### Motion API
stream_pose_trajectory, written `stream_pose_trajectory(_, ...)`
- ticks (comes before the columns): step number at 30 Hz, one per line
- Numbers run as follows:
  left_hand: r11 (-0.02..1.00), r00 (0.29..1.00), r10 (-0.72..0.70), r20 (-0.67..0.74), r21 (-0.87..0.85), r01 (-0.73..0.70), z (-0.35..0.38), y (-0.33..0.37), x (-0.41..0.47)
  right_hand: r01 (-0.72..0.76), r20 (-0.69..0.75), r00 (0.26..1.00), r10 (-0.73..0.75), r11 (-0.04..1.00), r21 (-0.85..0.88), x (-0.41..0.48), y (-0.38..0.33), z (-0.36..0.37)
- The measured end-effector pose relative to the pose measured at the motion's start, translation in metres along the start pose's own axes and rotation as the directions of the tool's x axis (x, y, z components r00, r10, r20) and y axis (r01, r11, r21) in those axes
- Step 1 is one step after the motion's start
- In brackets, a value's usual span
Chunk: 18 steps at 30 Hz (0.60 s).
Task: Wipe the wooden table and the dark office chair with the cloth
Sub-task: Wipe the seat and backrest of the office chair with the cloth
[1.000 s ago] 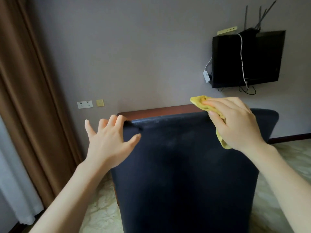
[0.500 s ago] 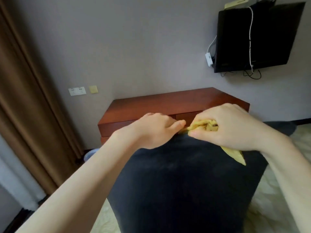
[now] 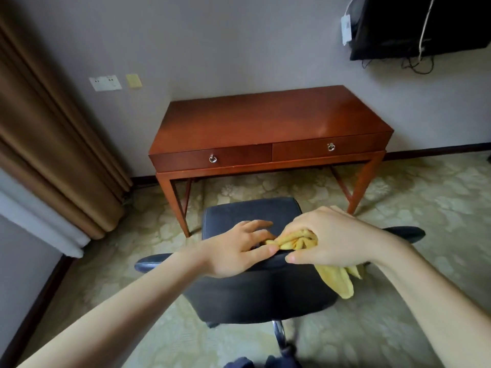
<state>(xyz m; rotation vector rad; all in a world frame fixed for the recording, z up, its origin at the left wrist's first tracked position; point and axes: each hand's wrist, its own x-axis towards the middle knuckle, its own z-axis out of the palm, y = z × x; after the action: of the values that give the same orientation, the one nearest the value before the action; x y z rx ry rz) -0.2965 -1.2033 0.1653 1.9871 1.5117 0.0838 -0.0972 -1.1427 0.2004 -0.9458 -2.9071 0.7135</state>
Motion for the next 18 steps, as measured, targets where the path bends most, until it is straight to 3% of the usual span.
stream_pose_trajectory(4,0.999,0.998,0.047,-0.035,0.026,-0.046,0.001,0.000,0.001,-0.009,0.000,1.000,0.009,1.000,0.014,0.004,0.003,-0.003)
stream_pose_trajectory(8,0.992,0.992,0.116,0.042,0.052,-0.118,-0.004,-0.005,0.004,-0.033,-0.028,0.999,0.035,0.998,0.044,0.002,0.006,0.003)
stream_pose_trajectory(10,0.982,0.983,0.151,0.100,0.096,-0.160,-0.014,-0.006,0.007,-0.044,-0.025,0.999,0.047,0.992,0.120,0.001,0.008,0.006)
stream_pose_trajectory(12,0.980,0.966,0.157,0.205,0.087,-0.178,-0.031,-0.008,0.017,-0.090,-0.004,0.995,0.096,0.945,0.316,0.004,0.013,0.005)
stream_pose_trajectory(14,0.997,0.963,0.082,0.258,-0.019,-0.080,-0.046,-0.006,0.028,-0.092,0.008,0.995,0.100,0.877,0.471,0.008,0.019,0.002)
stream_pose_trajectory(16,0.994,0.971,-0.017,0.236,-0.100,0.042,-0.055,-0.005,0.048,-0.102,-0.028,0.990,0.137,0.846,0.523,0.014,0.028,-0.002)
stream_pose_trajectory(18,0.991,0.982,-0.048,0.181,-0.116,0.070,-0.059,0.001,0.071,-0.121,-0.094,0.975,0.203,0.830,0.544,0.013,0.039,-0.007)
